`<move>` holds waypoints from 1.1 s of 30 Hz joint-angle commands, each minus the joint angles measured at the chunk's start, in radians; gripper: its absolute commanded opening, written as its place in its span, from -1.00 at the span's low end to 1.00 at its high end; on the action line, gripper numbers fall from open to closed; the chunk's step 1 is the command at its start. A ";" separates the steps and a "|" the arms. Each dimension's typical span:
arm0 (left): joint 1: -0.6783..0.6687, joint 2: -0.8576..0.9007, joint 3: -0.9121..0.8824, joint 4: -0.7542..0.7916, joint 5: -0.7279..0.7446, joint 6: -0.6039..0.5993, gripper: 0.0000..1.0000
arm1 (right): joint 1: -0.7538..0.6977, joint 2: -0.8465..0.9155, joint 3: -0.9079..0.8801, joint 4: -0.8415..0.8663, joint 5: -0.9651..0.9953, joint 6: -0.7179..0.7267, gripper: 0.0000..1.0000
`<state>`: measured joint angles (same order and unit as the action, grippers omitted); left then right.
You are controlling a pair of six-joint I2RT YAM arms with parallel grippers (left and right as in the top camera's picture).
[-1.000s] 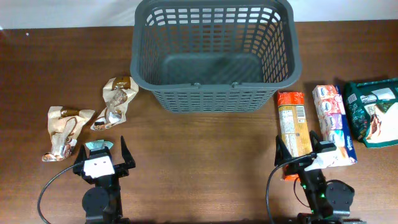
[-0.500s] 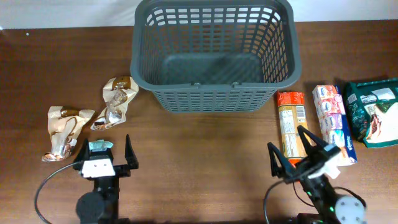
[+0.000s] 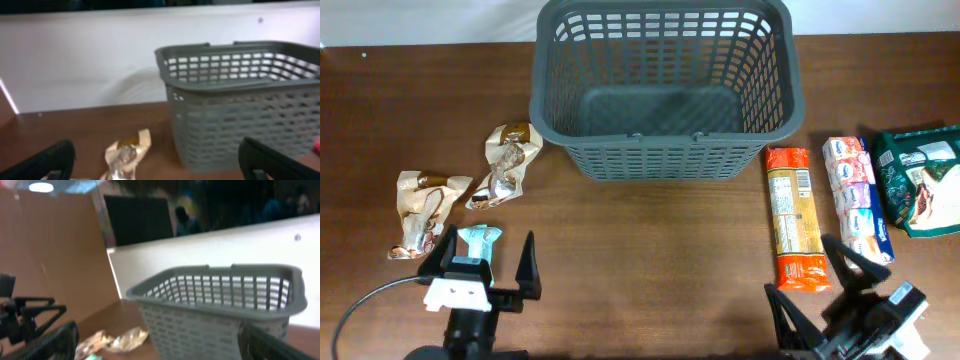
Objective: Pack container
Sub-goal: 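Move the right gripper over the orange spaghetti pack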
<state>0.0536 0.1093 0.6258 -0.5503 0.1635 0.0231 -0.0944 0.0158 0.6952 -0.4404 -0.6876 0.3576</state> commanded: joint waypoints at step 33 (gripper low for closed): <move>0.001 0.300 0.169 -0.113 0.180 0.062 0.99 | 0.009 0.631 0.504 -0.679 0.403 -0.320 0.98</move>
<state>0.0536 0.3832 0.7837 -0.6819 0.3481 0.0528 -0.0944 0.5507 1.1053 -1.0939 -0.4309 0.1230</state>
